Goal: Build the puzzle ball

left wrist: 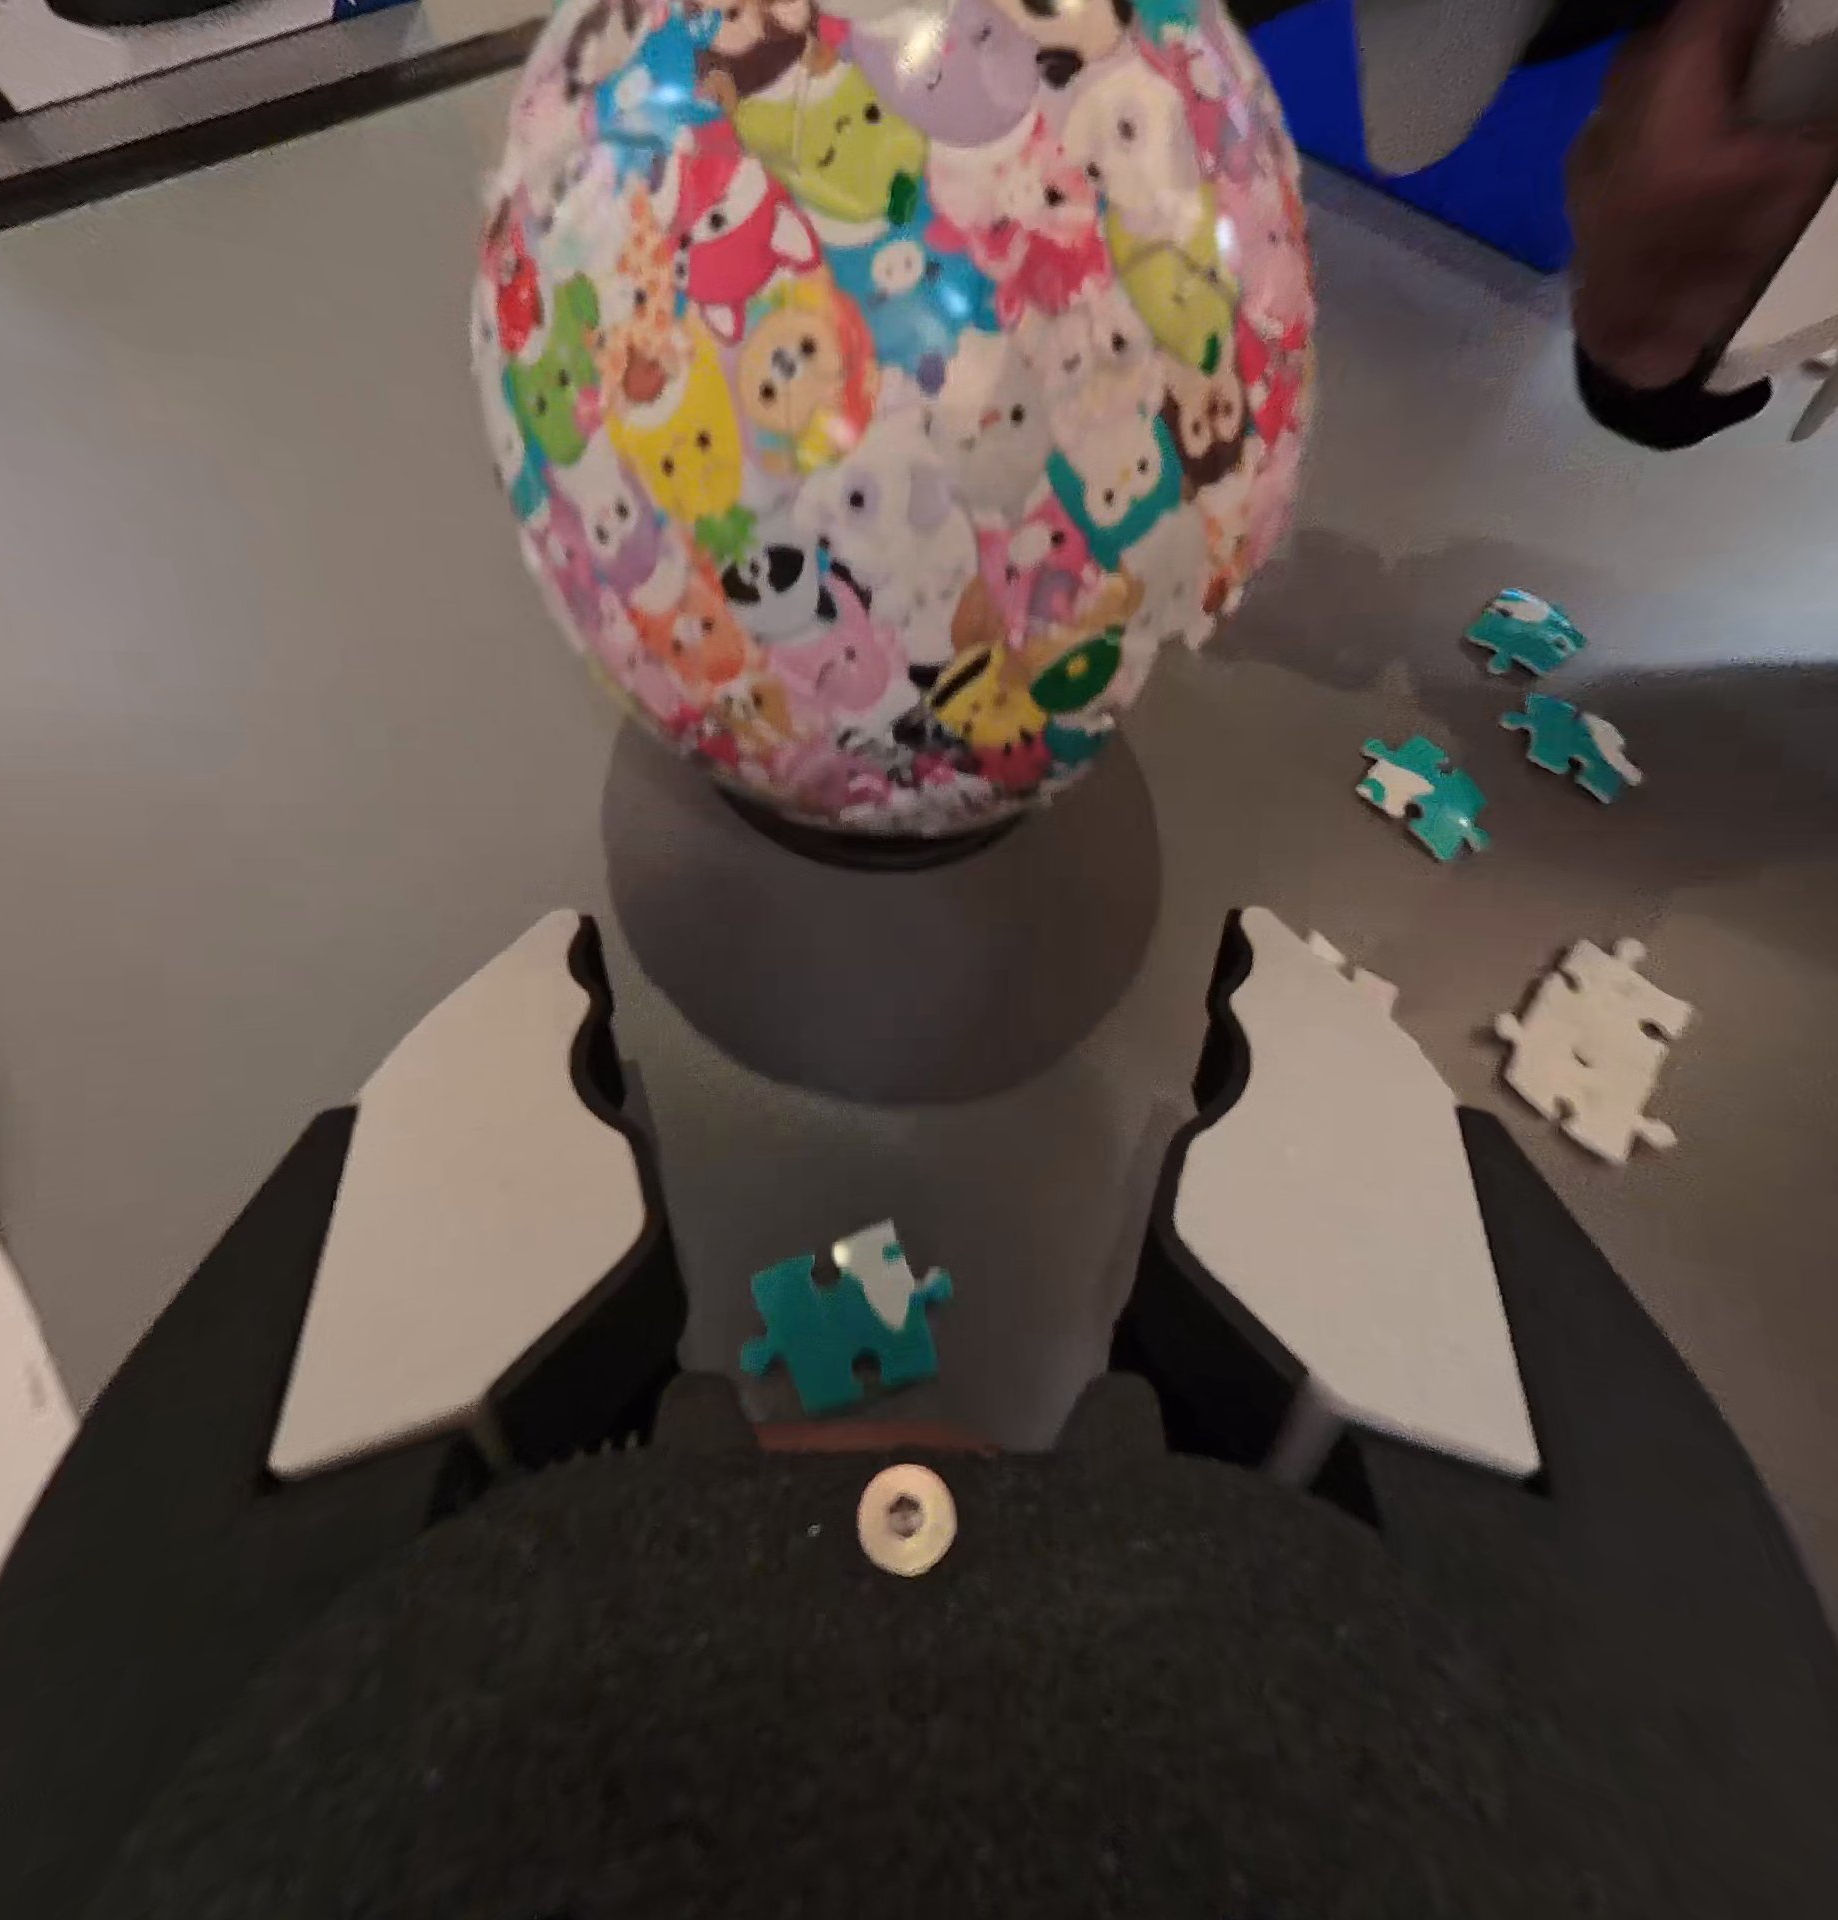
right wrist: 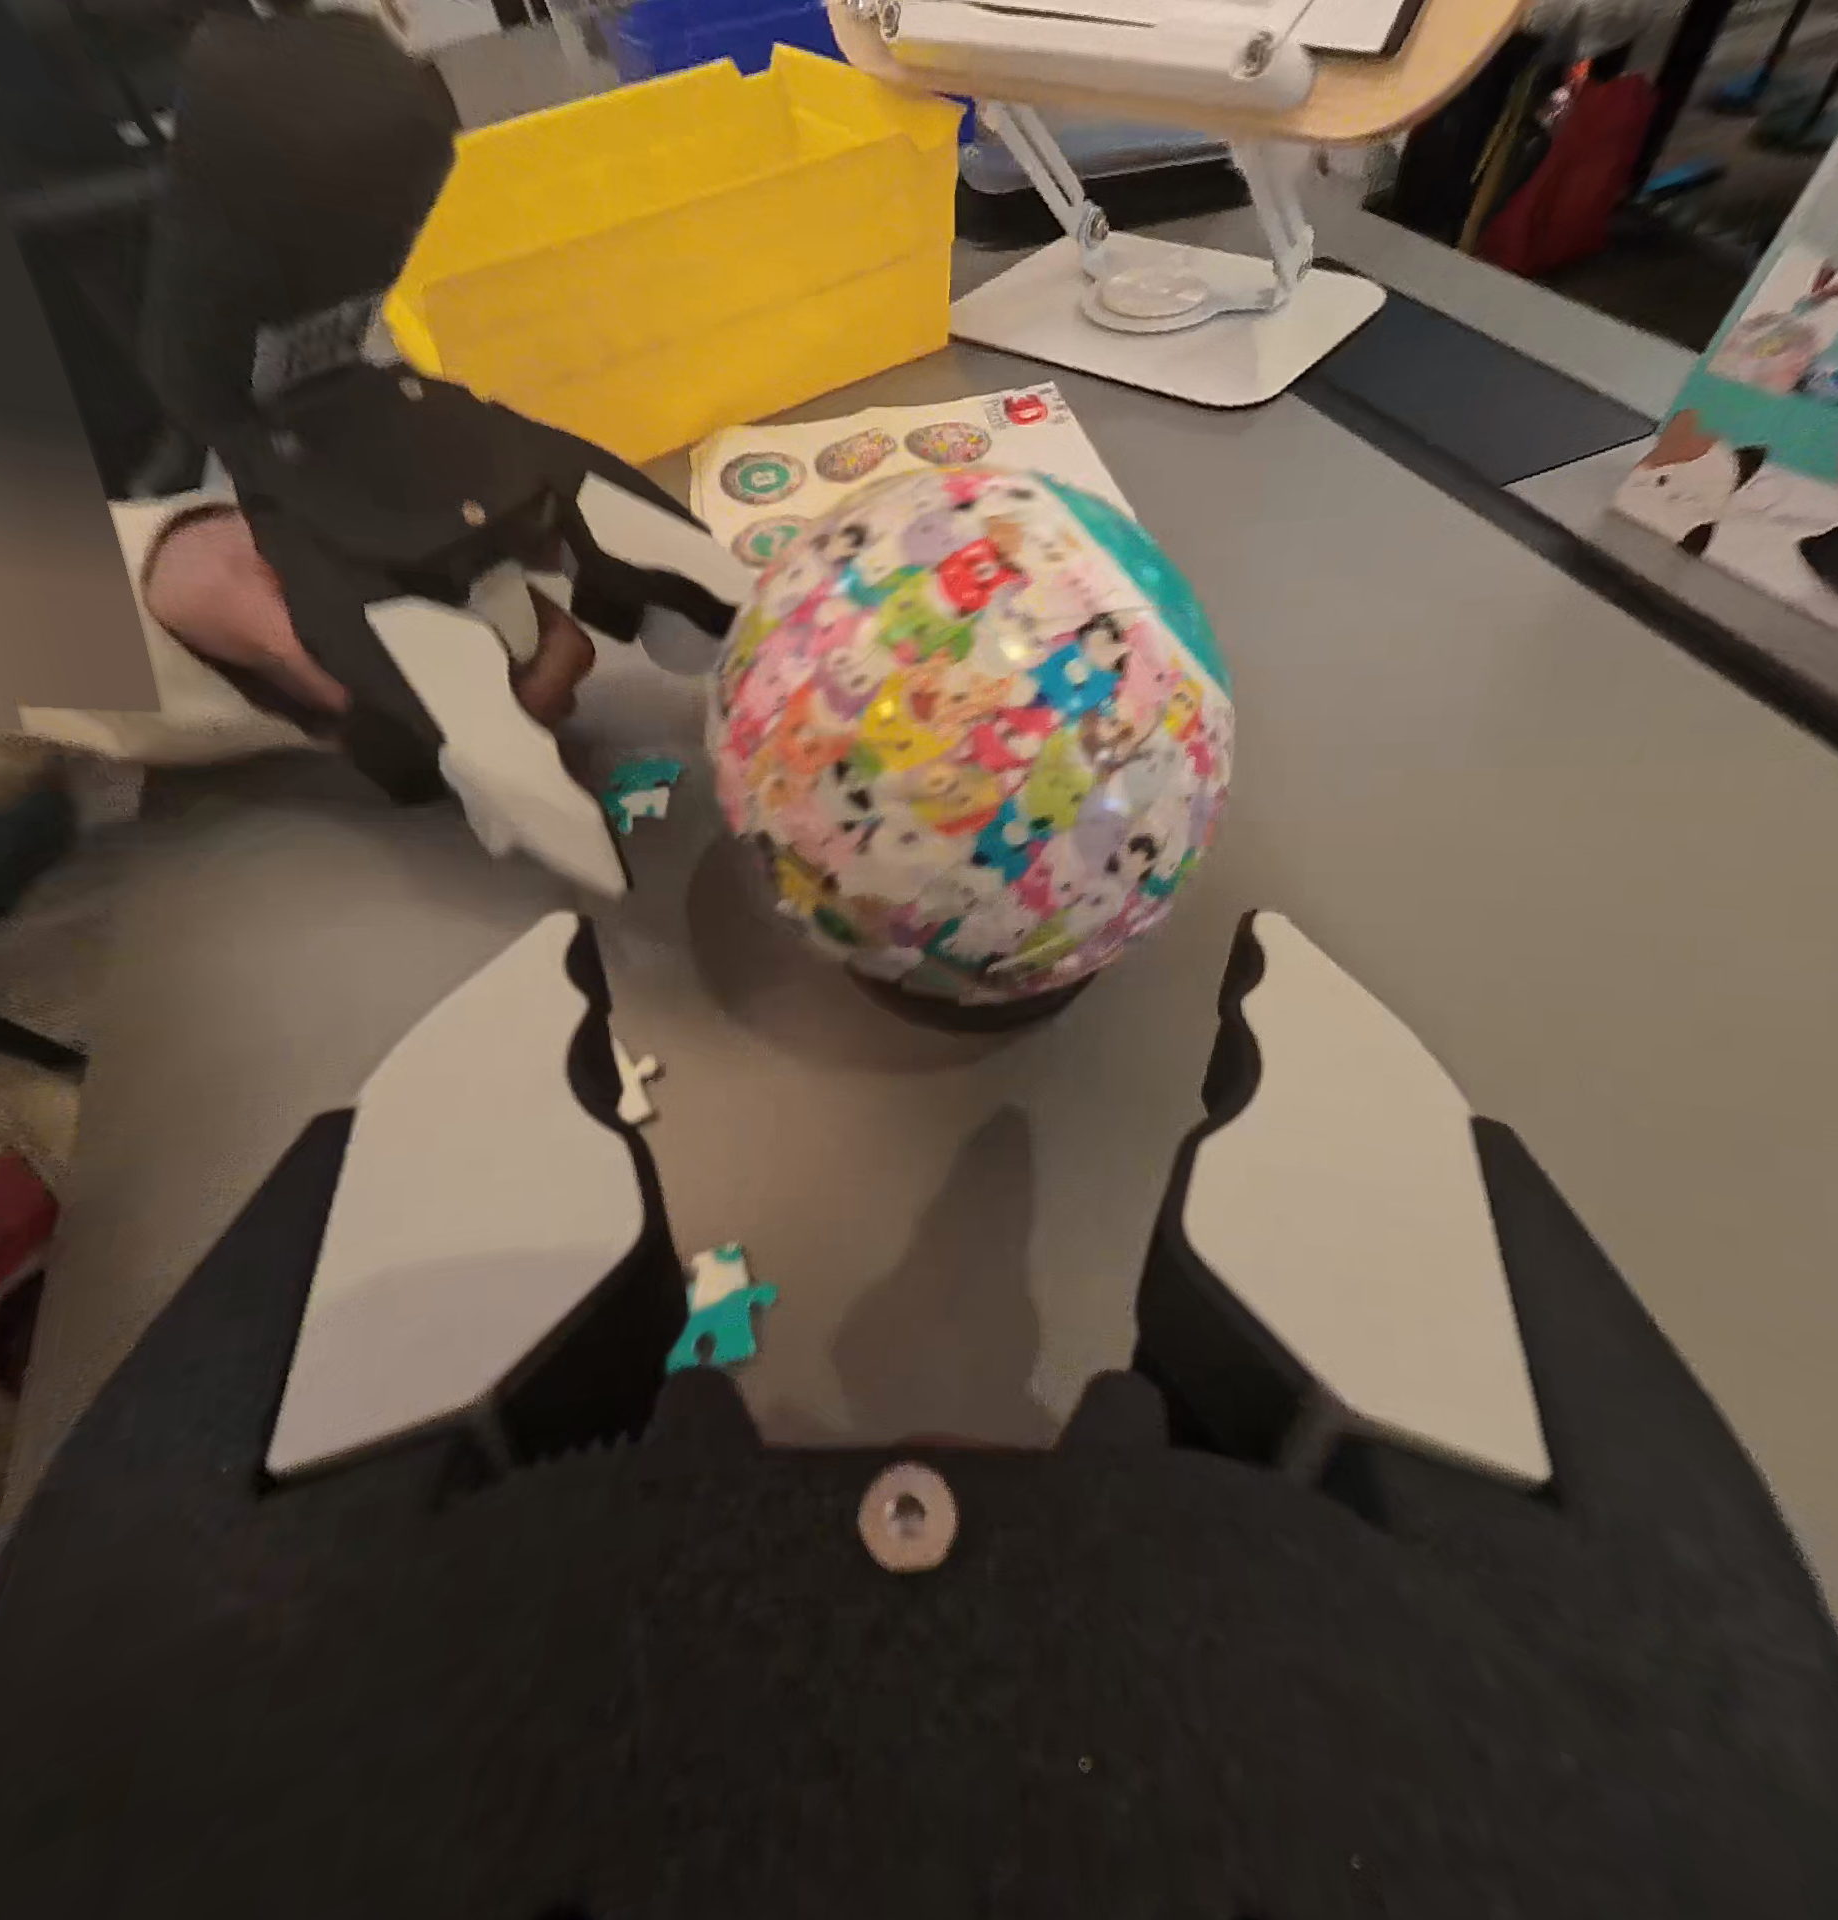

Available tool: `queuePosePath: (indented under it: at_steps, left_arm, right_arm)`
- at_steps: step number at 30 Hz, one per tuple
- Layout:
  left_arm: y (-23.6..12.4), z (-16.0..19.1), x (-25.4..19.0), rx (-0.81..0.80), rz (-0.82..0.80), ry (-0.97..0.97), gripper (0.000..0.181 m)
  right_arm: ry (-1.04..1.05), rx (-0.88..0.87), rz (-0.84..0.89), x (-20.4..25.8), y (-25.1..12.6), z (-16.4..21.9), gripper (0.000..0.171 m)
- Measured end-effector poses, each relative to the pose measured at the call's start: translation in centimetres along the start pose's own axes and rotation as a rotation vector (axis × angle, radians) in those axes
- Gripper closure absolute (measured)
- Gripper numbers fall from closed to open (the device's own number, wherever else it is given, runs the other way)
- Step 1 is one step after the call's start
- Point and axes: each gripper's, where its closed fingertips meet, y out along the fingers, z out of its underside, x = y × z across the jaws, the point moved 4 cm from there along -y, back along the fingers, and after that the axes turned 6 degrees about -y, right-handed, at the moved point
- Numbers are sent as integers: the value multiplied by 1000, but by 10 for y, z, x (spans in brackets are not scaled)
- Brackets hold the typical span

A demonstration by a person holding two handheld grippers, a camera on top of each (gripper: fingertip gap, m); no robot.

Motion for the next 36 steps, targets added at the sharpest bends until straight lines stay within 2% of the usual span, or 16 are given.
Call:
queuePosePath:
  at_steps: [1,3,5,6,7,10,13,16,20,22,25,26,28,31,34,36]
  left_arm:
    - [-9,3,-1,-14,5,-5,80]
    - [-25,9,-4,-48,18,-8,101]
    - [-36,14,-8,-76,5,-23,119]
    - [-39,15,-11,-87,9,-30,122]
    - [-40,15,-15,-97,21,-33,118]
    - [-33,11,-14,-90,-8,3,88]
    - [-22,5,-7,-59,-28,56,83]
    - [-24,-1,-8,-76,26,32,83]
    - [-32,-5,-2,-86,34,43,87]
    - [-34,-6,7,-91,17,57,97]
    - [-36,-14,15,-117,57,36,95]
    - [-37,-17,13,-123,117,37,95]
    - [-34,-21,11,-115,217,90,79]
    - [-17,-28,18,-101,218,171,76]
    - [-2,-32,19,-49,255,159,76]
    - [-2,-31,18,-56,273,153,76]
  right_arm:
    - [-39,16,23,9,-6,2,64]
    - [-104,31,84,26,-14,6,86]
    - [-109,12,123,41,-13,11,90]
    - [-92,4,132,47,-11,14,88]
    - [-67,-8,119,52,-6,19,82]
    - [-63,73,71,56,7,35,75]
    - [-213,205,20,75,20,40,74]
    - [-365,236,92,97,35,34,75]
    - [-388,296,241,92,47,26,83]
    - [-378,229,298,89,39,13,104]
    - [-283,79,331,73,12,-2,111]
    - [-225,59,305,63,5,-2,107]
    - [-78,69,221,36,0,4,86]
    - [130,11,25,0,9,12,76]
    - [234,-75,-73,-3,8,-6,83]
    - [115,-118,-8,17,-3,-12,91]
